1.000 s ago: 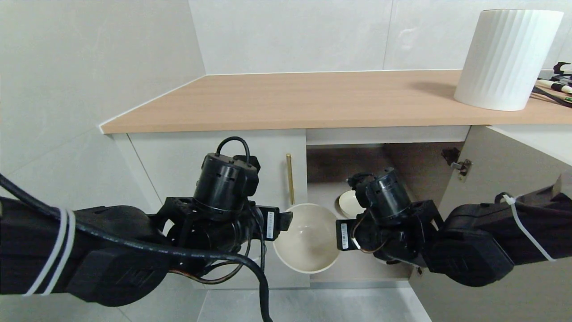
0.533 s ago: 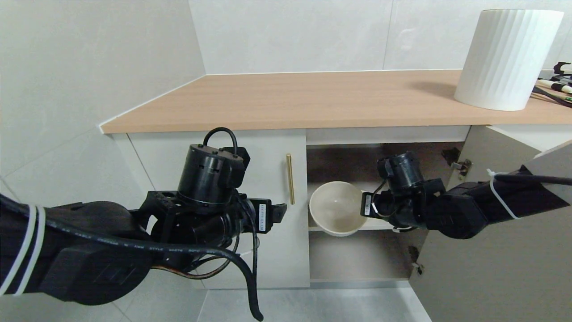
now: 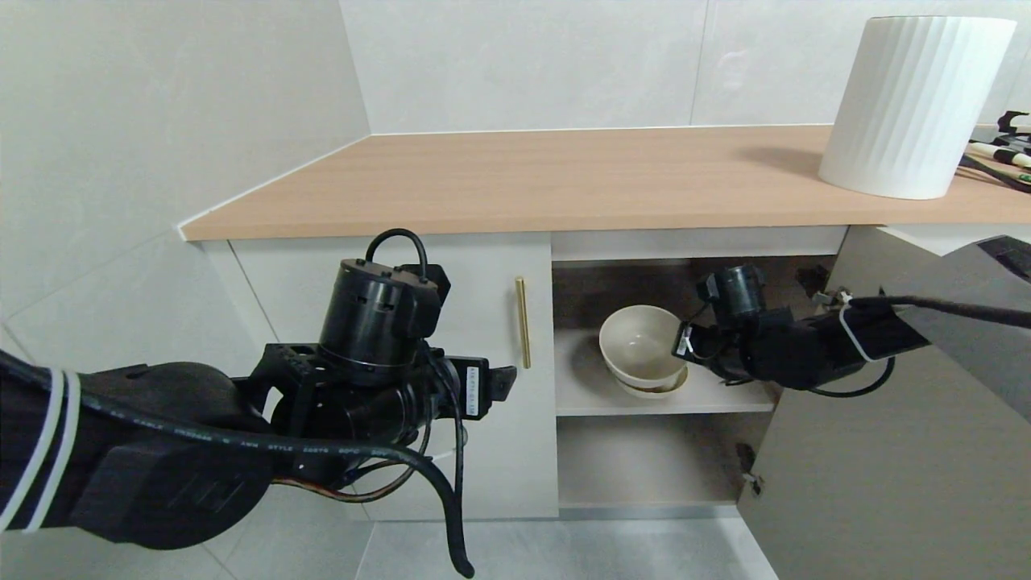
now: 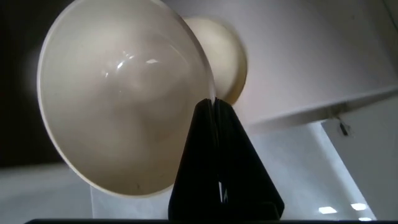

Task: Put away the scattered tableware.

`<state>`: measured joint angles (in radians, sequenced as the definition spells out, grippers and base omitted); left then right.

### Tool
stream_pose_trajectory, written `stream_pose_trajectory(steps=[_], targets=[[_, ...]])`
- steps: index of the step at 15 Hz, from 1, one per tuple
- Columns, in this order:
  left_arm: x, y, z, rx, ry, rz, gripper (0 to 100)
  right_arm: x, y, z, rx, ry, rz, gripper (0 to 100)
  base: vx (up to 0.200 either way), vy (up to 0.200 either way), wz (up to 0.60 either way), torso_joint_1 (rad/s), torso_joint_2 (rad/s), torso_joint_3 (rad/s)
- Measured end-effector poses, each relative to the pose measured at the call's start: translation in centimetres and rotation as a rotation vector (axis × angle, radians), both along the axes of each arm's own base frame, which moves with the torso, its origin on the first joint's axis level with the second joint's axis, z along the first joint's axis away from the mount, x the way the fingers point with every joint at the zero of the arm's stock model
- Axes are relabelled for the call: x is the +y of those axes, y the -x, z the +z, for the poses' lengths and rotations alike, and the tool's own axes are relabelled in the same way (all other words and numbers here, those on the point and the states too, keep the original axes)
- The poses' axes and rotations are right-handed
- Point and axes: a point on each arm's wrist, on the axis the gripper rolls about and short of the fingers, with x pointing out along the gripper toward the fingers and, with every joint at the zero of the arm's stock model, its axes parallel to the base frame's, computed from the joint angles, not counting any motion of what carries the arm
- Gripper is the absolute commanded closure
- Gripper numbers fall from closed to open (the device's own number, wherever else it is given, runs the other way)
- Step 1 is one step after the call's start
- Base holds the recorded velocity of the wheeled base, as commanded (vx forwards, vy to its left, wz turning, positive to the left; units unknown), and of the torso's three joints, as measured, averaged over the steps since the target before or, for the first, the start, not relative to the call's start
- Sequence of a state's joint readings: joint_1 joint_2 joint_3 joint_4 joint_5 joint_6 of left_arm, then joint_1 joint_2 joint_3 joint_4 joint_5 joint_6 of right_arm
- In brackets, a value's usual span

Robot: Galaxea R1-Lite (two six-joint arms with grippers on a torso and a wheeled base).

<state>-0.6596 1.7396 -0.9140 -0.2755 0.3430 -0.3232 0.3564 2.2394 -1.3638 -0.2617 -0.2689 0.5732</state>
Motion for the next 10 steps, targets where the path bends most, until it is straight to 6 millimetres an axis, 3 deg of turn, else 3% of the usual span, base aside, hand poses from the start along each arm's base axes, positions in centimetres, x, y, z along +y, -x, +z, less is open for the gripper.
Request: stream_pose_trajectory(steps=[3, 10], targets=[[0.0, 0.0, 0.0, 0.001, 0.0, 0.001, 0, -0.7, -2.1, -1.3, -0.009, 0.001, -0.055, 100, 0.0, 0.0, 0.0, 0.0, 0.0, 0.0], [-0.1, -0.1, -0.2, 0.005, -0.003, 0.0, 0, -0.9, -3.8, -3.6, 0.006, 0.014, -0.077, 100, 0.0, 0.0, 0.0, 0.0, 0.0, 0.0]])
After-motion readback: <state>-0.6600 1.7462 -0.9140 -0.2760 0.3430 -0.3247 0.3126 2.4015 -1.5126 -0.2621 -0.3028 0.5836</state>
